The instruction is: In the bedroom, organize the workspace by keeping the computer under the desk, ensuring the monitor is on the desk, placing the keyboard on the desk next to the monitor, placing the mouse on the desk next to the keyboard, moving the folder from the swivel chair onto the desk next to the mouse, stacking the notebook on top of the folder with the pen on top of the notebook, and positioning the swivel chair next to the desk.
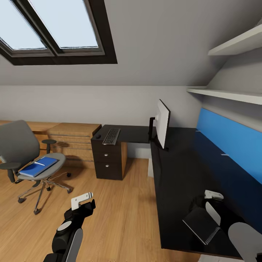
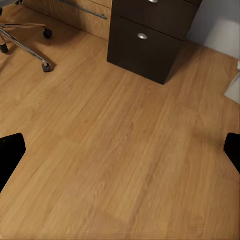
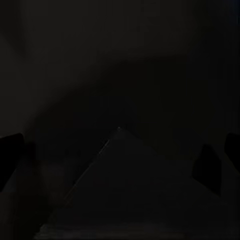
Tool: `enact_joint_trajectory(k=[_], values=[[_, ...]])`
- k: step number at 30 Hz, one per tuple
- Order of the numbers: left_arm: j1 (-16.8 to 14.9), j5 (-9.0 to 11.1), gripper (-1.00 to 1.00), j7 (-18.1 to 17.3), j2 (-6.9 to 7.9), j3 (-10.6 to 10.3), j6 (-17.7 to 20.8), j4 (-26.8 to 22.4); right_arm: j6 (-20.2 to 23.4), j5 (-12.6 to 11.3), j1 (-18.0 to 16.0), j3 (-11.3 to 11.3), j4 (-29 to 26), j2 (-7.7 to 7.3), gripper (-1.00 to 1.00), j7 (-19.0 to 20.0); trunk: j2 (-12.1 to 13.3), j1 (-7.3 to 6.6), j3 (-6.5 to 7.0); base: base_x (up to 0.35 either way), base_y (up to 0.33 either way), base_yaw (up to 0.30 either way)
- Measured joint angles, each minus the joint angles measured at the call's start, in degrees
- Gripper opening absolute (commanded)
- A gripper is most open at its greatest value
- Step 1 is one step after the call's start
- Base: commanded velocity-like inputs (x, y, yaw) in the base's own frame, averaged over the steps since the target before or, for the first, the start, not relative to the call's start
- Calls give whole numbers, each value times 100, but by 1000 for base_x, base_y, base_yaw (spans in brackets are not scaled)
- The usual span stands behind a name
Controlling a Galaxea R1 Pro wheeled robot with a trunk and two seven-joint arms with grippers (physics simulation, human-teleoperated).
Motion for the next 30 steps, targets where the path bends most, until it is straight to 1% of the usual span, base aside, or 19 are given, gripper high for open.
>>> enact_joint_trajectory(k=[5,16,24,30], values=[[0,0,100,0,1,0,2,1,13,14,1,0,-9,0,100,-1,0,1,0,-238,0,0],[0,10,100,0,-7,0,2,41,11,20,1,3,-10,0,100,-14,0,-1,0,-31,0,0],[0,9,100,-1,-7,0,2,44,6,8,1,10,-8,0,100,-7,0,1,0,-195,-24,0],[0,9,100,0,-7,0,2,45,3,15,1,10,-9,6,100,-10,0,-1,0,-77,-8,0]])
